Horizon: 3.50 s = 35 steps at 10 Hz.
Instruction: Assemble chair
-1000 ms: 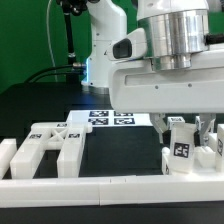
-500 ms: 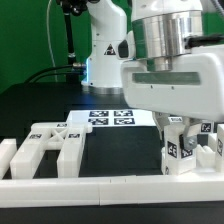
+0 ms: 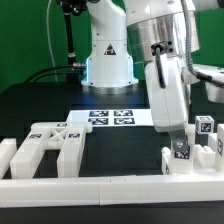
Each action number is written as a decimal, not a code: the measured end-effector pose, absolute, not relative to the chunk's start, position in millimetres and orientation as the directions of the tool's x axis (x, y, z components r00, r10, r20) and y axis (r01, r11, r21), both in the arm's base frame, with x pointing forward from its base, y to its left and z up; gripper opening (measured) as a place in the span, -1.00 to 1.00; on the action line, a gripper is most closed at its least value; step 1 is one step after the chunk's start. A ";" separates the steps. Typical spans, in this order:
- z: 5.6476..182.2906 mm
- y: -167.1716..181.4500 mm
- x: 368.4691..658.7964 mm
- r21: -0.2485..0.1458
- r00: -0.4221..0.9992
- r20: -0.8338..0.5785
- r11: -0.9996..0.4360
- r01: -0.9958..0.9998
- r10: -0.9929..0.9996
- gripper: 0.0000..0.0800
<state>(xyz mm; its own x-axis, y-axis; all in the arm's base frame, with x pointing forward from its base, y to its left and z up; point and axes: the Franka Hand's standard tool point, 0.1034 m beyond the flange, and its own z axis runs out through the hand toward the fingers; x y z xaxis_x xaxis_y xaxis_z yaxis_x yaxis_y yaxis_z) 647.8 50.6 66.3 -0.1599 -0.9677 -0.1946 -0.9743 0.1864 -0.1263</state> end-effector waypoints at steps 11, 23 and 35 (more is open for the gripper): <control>67.4 52.4 651.0 -0.133 0.918 0.054 -0.914 -0.384 -0.394 0.62; 65.6 50.7 647.6 -0.096 -0.073 -0.173 0.091 -0.991 -0.982 -0.27; 65.0 66.3 642.0 -0.134 0.093 -0.164 -0.071 -0.988 -0.982 0.60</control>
Offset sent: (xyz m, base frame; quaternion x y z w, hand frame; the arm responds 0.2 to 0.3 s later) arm -0.0099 0.0113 0.0017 0.0262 -0.0549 -0.2662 0.9620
